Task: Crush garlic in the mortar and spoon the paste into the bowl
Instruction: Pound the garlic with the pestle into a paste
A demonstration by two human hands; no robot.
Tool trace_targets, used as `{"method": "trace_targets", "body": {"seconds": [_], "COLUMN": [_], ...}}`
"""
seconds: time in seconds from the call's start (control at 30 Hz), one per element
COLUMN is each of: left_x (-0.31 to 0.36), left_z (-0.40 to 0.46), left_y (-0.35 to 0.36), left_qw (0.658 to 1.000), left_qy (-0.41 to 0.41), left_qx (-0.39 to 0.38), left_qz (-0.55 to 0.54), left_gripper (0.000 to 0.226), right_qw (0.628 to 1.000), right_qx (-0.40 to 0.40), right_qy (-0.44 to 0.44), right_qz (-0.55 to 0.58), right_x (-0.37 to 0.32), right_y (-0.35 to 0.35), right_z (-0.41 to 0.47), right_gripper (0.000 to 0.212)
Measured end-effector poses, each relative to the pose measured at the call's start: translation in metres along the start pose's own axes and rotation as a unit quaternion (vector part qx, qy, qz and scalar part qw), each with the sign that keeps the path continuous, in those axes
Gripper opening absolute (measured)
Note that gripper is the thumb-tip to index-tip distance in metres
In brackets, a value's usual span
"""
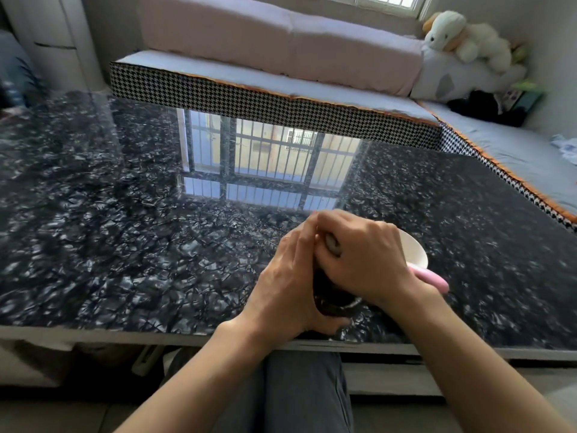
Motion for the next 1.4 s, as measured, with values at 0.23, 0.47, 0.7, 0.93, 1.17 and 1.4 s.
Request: {"method": "trace_targets", "body": {"seconds": [0.23, 0.47, 0.7, 0.93, 1.17, 1.4], "left_x": [-0.007, -0.008, 0.003, 0.000, -0.002, -0.009], "left_z": [0.001, 0.000, 0.002, 0.004, 0.005, 0.006], "left_y": [-0.004, -0.002, 0.001, 0.001, 0.002, 0.004], "left_qw": [0.999, 1.000, 1.000, 1.000, 0.999, 0.999], "left_qy": [-0.035, -0.029, -0.010, -0.018, -0.028, -0.030], "left_qx": [-0.002, -0.001, -0.018, -0.017, -0.015, -0.012], "left_qz": [-0.015, -0.001, 0.012, 0.010, 0.009, 0.008], "left_gripper": [0.135, 0.136, 0.129, 0.134, 0.135, 0.134], "right_qw": [0.998, 0.990, 0.999, 0.992, 0.984, 0.994], "right_qx": [0.059, 0.110, 0.032, 0.113, 0.133, 0.081], "right_qy": [0.002, 0.045, 0.008, 0.034, 0.082, 0.053], "right_qz": [0.033, 0.078, 0.011, 0.045, 0.091, 0.054], "right_x": [-0.002, 0.013, 0.007, 0.011, 0.028, 0.016], "right_y": [-0.016, -0.035, 0.002, -0.020, -0.027, 0.005], "right_z": [0.004, 0.014, 0.001, 0.001, 0.002, -0.002], "right_gripper": [0.009, 0.012, 0.011, 0.014, 0.012, 0.014]}}
Point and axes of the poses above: each hand's wrist, its own z-axis towards the middle knuckle, its own y-axis out of the palm, x = y × z, the point moved 5 cm from there along z, towards the middle knuckle, and after that the axes turned 12 degrees about y, right-handed, at the moved point
